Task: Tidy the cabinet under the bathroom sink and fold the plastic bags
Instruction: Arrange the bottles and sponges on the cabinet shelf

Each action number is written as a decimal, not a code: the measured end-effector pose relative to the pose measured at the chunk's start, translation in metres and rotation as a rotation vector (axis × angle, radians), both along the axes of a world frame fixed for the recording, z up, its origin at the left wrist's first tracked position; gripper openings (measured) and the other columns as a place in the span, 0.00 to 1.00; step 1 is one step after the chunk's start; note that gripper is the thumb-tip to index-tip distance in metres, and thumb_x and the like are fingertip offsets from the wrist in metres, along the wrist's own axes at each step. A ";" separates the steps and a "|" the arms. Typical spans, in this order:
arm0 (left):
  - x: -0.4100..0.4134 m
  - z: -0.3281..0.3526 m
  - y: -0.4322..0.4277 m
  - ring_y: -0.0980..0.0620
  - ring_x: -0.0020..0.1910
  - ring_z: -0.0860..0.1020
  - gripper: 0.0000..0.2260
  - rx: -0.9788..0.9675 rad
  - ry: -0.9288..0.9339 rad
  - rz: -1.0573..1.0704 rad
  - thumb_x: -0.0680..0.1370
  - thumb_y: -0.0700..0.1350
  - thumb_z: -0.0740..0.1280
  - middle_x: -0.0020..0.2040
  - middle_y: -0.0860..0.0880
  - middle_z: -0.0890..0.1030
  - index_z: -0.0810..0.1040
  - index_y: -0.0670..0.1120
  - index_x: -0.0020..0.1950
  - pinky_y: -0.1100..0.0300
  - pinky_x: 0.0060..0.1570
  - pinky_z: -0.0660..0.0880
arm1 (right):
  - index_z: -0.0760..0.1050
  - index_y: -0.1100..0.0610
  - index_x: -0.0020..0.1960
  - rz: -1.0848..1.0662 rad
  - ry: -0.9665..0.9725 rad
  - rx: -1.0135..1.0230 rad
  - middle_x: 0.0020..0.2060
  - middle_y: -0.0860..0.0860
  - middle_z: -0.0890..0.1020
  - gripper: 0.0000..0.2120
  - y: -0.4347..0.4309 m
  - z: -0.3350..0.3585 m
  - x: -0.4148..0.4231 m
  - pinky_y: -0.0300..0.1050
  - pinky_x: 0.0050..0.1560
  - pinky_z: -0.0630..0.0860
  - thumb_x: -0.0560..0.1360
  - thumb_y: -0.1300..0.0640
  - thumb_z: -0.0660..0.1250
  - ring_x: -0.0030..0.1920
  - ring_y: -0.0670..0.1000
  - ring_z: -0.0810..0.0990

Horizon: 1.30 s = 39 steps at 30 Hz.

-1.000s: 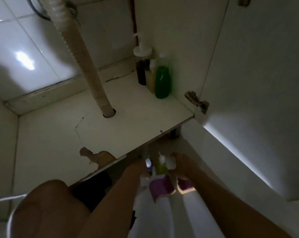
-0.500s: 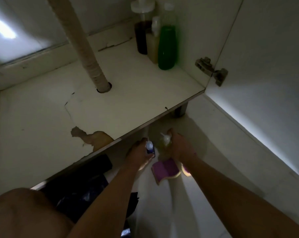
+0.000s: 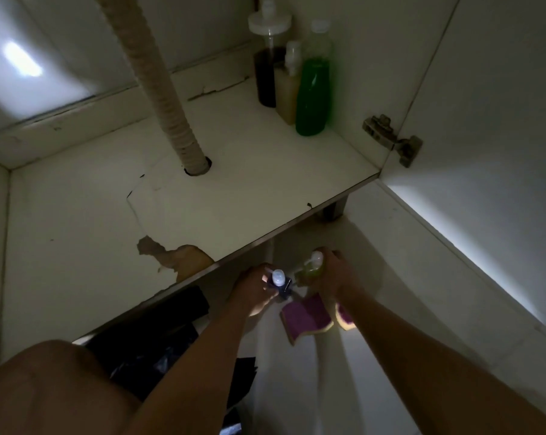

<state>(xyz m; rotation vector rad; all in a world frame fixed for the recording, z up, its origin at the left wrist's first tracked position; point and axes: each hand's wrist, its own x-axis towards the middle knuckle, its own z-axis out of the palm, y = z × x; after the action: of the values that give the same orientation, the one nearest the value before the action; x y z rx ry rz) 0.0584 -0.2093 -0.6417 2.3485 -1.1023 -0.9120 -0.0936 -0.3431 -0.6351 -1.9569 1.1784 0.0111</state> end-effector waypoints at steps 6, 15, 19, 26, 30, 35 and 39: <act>-0.010 -0.007 0.004 0.50 0.45 0.81 0.16 -0.022 -0.029 0.092 0.69 0.49 0.76 0.46 0.49 0.83 0.77 0.45 0.51 0.56 0.47 0.79 | 0.70 0.49 0.65 -0.114 -0.003 -0.018 0.57 0.56 0.76 0.28 0.010 -0.008 0.004 0.49 0.54 0.75 0.70 0.39 0.73 0.58 0.57 0.74; -0.011 -0.010 0.000 0.50 0.49 0.81 0.15 -0.005 -0.012 0.082 0.72 0.43 0.75 0.51 0.49 0.83 0.78 0.46 0.57 0.56 0.51 0.79 | 0.70 0.56 0.64 -0.128 0.010 0.086 0.59 0.54 0.77 0.35 -0.007 -0.006 -0.006 0.37 0.40 0.67 0.62 0.51 0.83 0.52 0.51 0.74; -0.020 -0.003 -0.004 0.49 0.50 0.82 0.15 -0.066 0.017 0.094 0.72 0.42 0.75 0.52 0.47 0.84 0.78 0.44 0.58 0.54 0.53 0.79 | 0.73 0.53 0.63 -0.099 -0.038 0.063 0.55 0.51 0.78 0.32 -0.012 0.005 -0.019 0.42 0.49 0.69 0.64 0.54 0.82 0.55 0.52 0.76; -0.047 0.047 -0.021 0.62 0.36 0.74 0.13 -0.374 -0.199 0.067 0.71 0.58 0.71 0.40 0.58 0.77 0.74 0.52 0.48 0.75 0.36 0.65 | 0.68 0.43 0.56 -0.258 -0.360 -0.265 0.47 0.45 0.79 0.13 -0.011 0.061 -0.039 0.42 0.46 0.75 0.76 0.46 0.71 0.49 0.50 0.79; -0.039 0.106 -0.051 0.56 0.33 0.73 0.13 -0.714 -0.336 0.020 0.70 0.56 0.72 0.37 0.55 0.75 0.74 0.49 0.44 0.66 0.33 0.69 | 0.70 0.45 0.64 -0.256 -0.467 -0.453 0.57 0.46 0.79 0.27 -0.035 0.098 -0.044 0.53 0.54 0.79 0.69 0.47 0.76 0.55 0.50 0.79; -0.010 0.171 -0.096 0.57 0.36 0.75 0.14 -0.901 -0.411 0.042 0.70 0.57 0.71 0.40 0.55 0.77 0.76 0.48 0.46 0.66 0.34 0.71 | 0.70 0.47 0.70 -0.257 -0.553 -0.397 0.61 0.46 0.79 0.29 -0.062 0.148 -0.014 0.45 0.57 0.78 0.72 0.47 0.75 0.58 0.45 0.77; 0.020 0.171 -0.138 0.52 0.37 0.79 0.16 -0.848 -0.445 0.096 0.72 0.58 0.70 0.43 0.50 0.81 0.79 0.47 0.51 0.55 0.37 0.78 | 0.71 0.49 0.71 -0.287 -0.526 -0.295 0.63 0.49 0.79 0.24 -0.082 0.162 0.015 0.40 0.56 0.70 0.76 0.48 0.71 0.60 0.50 0.78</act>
<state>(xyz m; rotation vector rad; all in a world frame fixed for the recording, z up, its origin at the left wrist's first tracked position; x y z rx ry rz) 0.0783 -0.3474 -0.4710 1.8610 -1.2001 0.1490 -0.0789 -0.4253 -0.4731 -1.8484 1.1282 -0.8175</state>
